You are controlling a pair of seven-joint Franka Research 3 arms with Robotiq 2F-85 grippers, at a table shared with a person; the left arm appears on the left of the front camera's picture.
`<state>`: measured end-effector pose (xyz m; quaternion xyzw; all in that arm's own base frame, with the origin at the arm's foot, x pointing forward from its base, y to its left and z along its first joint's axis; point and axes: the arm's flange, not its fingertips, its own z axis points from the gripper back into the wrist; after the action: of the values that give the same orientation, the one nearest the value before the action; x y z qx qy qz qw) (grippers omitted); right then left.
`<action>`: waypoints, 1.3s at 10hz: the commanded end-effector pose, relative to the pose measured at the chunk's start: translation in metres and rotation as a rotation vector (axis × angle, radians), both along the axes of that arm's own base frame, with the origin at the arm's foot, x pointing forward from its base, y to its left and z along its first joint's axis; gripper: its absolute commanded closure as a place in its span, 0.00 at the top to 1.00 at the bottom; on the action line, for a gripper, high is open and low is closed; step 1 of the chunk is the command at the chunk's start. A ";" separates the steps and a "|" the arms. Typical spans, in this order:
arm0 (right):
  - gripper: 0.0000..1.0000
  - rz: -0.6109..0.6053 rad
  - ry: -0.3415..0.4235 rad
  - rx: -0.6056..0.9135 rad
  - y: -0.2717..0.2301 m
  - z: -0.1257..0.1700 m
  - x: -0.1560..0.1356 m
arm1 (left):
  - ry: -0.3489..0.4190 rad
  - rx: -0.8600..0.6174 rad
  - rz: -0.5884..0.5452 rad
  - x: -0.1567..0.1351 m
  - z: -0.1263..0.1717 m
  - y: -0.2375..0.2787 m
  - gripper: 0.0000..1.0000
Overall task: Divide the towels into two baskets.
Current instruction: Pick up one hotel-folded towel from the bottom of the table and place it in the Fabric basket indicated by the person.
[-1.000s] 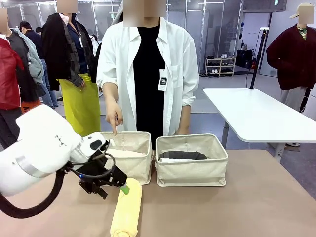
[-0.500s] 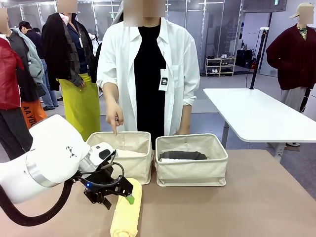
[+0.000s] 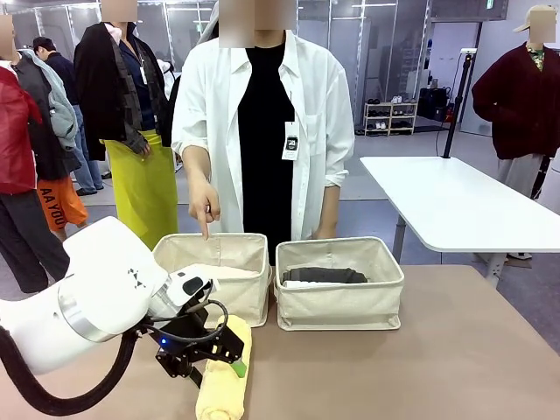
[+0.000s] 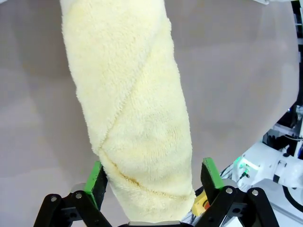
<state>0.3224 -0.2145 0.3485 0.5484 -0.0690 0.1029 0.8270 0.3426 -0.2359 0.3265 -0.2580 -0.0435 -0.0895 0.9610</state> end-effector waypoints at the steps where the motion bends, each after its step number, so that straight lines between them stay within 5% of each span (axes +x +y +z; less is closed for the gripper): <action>1: 1.00 0.008 -0.003 -0.006 0.000 0.003 -0.004 | 0.008 -0.034 -0.050 0.003 -0.012 -0.006 1.00; 4: 1.00 0.008 -0.003 -0.006 0.000 0.003 -0.004 | -0.024 -0.044 -0.084 0.009 -0.018 -0.010 0.88; 9: 1.00 0.008 -0.003 -0.006 0.000 0.003 -0.004 | -0.048 -0.027 -0.087 0.010 -0.017 -0.009 0.34; 13: 1.00 0.008 -0.003 -0.006 0.000 0.003 -0.004 | -0.136 0.036 -0.014 -0.001 0.041 0.012 0.31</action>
<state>0.3223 -0.2146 0.3485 0.5483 -0.0690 0.1029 0.8271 0.3539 -0.2326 0.3425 -0.2530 -0.0801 -0.1206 0.9566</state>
